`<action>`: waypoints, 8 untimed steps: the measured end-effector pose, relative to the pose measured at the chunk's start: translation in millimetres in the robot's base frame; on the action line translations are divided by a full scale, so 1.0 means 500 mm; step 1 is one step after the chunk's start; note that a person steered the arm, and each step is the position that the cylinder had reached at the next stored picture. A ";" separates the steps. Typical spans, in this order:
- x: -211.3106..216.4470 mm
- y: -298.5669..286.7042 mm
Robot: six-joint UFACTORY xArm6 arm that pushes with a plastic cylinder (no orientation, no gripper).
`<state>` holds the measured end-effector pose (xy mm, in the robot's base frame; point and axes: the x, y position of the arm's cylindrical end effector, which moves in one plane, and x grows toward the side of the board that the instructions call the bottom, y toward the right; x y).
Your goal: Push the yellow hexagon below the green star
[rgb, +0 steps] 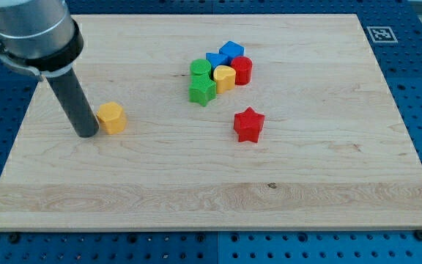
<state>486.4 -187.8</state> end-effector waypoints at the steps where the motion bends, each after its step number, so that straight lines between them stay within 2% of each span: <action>1: 0.015 0.048; 3: 0.033 0.074; 5: 0.053 0.012; 7: -0.020 -0.056; 8: -0.052 -0.041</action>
<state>460.2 -208.2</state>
